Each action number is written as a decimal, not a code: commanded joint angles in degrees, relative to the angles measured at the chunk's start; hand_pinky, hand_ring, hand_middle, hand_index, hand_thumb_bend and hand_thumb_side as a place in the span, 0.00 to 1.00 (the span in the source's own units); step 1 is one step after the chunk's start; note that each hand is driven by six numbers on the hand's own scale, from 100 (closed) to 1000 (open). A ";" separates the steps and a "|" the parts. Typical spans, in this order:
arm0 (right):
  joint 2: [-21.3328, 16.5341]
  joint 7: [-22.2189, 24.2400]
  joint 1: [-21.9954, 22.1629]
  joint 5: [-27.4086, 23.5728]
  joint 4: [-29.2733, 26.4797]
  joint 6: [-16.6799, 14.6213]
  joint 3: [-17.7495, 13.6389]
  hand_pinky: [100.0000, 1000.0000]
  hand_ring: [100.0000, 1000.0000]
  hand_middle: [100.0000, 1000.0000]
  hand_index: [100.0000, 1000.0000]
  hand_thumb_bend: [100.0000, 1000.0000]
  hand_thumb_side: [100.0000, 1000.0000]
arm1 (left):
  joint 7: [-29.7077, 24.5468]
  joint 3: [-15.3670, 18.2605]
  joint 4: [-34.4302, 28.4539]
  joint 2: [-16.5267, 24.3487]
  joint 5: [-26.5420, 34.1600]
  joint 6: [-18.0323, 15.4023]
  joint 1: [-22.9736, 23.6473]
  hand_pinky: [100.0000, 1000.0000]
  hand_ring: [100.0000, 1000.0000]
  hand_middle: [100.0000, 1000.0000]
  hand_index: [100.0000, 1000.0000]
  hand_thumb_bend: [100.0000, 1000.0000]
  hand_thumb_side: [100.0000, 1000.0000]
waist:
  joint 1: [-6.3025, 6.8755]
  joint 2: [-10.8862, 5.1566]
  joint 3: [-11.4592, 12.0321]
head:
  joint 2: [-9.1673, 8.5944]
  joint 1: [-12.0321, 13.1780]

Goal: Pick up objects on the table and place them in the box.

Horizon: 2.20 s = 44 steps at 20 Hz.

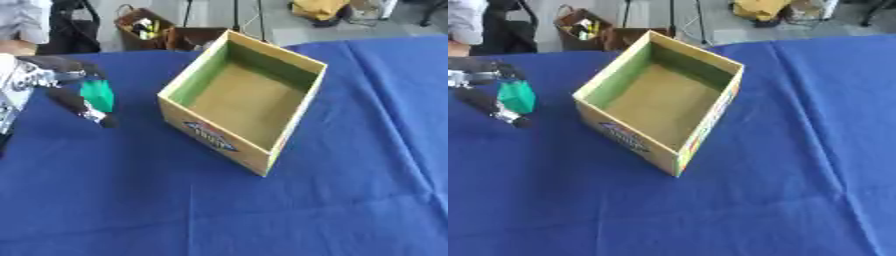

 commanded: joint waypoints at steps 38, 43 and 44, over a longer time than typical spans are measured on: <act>-1.11 -0.55 -0.73 -1.18 -0.79 0.38 -0.38 0.76 0.79 0.69 0.67 0.00 1.00 | -2.01 3.15 -1.61 5.99 0.66 0.87 -2.85 0.97 0.96 1.00 1.00 0.64 0.75 | 0.08 2.05 -0.57 | -4.19 -0.22; -0.94 -0.73 -0.80 -1.36 -0.79 0.44 -0.34 0.75 0.79 0.69 0.66 0.00 1.00 | -2.11 3.37 -0.82 5.76 -0.14 0.54 -2.83 0.96 0.96 1.00 1.00 0.56 0.73 | 0.07 2.37 -0.60 | -4.37 -0.17; -0.90 -0.76 -0.81 -1.37 -0.79 0.49 -0.34 0.75 0.78 0.69 0.66 0.00 1.00 | -2.22 3.36 -0.67 5.71 -0.02 0.47 -2.82 0.96 0.95 1.00 1.00 0.51 0.72 | 0.07 2.44 -0.61 | -4.43 -0.14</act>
